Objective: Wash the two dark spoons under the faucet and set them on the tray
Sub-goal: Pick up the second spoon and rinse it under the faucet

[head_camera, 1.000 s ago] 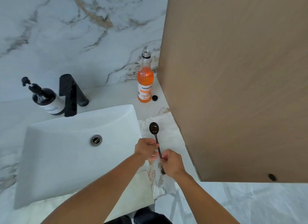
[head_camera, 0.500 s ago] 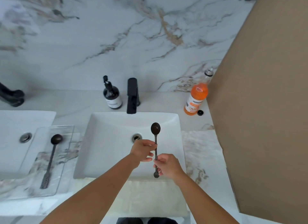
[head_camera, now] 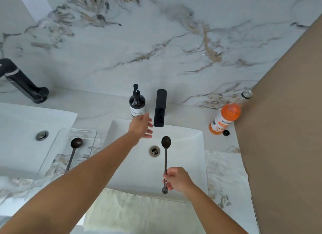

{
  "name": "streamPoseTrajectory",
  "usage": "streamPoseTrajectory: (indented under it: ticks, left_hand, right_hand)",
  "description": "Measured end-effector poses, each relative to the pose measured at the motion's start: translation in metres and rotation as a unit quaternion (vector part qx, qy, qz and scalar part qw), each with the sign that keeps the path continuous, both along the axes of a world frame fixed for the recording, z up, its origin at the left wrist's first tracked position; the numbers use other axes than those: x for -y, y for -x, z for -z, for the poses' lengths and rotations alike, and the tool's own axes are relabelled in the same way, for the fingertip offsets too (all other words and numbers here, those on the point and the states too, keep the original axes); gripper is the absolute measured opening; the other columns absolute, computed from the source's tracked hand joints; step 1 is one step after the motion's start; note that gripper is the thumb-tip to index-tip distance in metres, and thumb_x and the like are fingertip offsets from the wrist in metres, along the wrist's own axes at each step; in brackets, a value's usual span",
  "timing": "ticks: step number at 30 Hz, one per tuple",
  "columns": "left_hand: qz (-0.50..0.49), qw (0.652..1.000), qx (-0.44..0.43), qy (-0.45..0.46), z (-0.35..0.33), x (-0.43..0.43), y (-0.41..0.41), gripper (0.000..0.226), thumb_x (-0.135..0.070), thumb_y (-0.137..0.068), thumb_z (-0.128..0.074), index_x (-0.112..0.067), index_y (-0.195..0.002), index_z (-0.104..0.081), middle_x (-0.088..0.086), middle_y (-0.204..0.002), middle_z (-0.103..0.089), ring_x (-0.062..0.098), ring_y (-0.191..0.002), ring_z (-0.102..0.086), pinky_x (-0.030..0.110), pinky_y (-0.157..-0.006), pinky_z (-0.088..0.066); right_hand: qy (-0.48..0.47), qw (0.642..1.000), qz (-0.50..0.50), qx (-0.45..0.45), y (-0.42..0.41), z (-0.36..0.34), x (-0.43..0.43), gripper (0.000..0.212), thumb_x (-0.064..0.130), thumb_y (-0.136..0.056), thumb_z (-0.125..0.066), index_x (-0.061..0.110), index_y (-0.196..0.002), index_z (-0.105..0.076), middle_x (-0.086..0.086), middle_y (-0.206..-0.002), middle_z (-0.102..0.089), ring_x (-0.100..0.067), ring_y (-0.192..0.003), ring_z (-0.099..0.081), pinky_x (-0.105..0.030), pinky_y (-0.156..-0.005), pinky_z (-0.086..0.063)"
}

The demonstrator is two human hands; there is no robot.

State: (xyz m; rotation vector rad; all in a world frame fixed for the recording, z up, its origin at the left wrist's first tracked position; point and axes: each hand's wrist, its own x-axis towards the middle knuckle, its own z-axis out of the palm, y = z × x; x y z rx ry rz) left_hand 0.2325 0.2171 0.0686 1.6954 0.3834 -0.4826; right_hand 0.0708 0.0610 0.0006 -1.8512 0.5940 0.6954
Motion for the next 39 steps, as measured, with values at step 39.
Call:
streamPoseTrajectory:
  ticks: [39]
  left_hand:
    - [-0.107, 0.969, -0.206, 0.084, 0.073, 0.003, 0.008, 0.016, -0.015, -0.094, -0.055, -0.004, -0.106, -0.06, 0.012, -0.096, -0.066, 0.022, -0.065, -0.06, 0.026, -0.05, -0.048]
  right_hand:
    - [0.01, 0.999, -0.047, -0.014, -0.049, 0.001, -0.005, 0.006, 0.006, -0.091, -0.061, 0.005, -0.086, -0.064, -0.013, -0.081, -0.07, -0.027, -0.065, -0.065, -0.027, -0.063, -0.061]
